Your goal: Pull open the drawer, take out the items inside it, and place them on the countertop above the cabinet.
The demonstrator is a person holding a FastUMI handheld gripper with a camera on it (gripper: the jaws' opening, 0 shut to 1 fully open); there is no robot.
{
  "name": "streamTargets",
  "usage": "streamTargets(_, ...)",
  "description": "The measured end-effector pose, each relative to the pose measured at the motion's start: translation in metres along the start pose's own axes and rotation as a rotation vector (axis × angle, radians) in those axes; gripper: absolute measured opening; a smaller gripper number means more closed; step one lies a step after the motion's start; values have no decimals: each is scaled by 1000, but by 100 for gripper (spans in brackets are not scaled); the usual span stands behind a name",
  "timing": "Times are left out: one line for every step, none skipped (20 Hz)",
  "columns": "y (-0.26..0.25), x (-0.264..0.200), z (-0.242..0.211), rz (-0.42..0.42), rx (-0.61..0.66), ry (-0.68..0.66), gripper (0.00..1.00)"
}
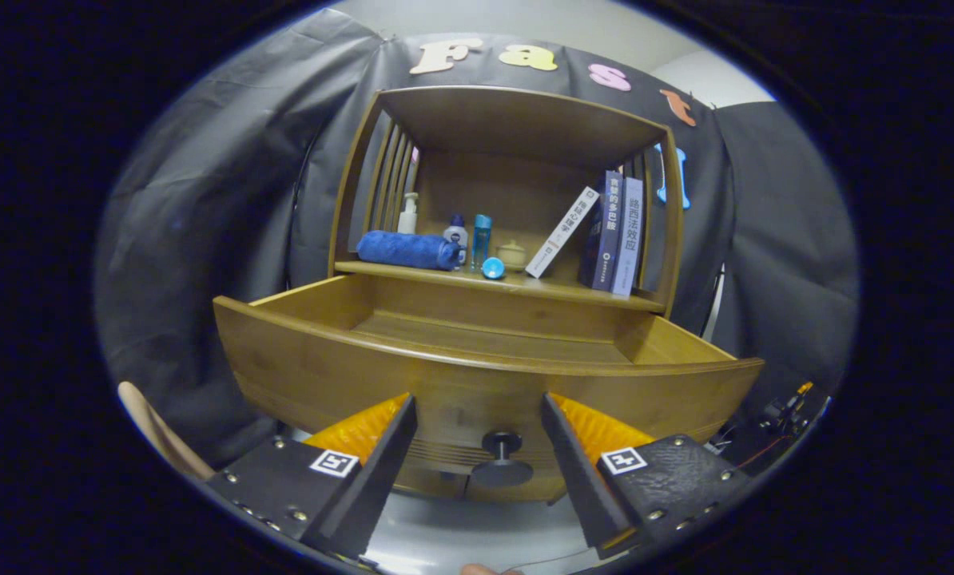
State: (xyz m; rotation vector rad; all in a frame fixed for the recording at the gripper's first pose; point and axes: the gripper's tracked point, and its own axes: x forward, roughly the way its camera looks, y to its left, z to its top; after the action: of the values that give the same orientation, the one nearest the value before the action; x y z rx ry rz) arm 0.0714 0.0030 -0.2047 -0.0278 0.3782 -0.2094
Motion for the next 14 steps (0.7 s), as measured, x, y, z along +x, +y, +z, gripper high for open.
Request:
streamTargets(-6, 10, 4, -14, 2, -3, 95)
streamTargets(-8, 19, 8, -16, 10, -2, 95)
streamTargets(-5, 27, 14, -7, 22, -22, 95)
streamTargets(-6, 36, 20, -11, 16, -34, 95)
streamTargets(-9, 48, 25, -17, 7, -44, 95)
streamTargets(-7, 55, 28, -21, 1, -39, 95)
streamTargets(-5, 64, 31, -23, 0, -50, 95)
streamTargets(-4, 77, 30, -24, -3, -41, 95)
streamTargets(-4, 81, 33, -26, -3, -44, 95)
streamTargets(-4, 90, 35, -30, -5, -41, 95)
streamTargets(-4, 102, 35, -31, -4, -43, 95)
streamTargets(-4, 111, 36, -31, -7, -46, 95)
streamTargets(-4, 121, 36, -33, -12, -44, 95)
streamTargets(-3, 129, 38, -36, -17, -45, 95)
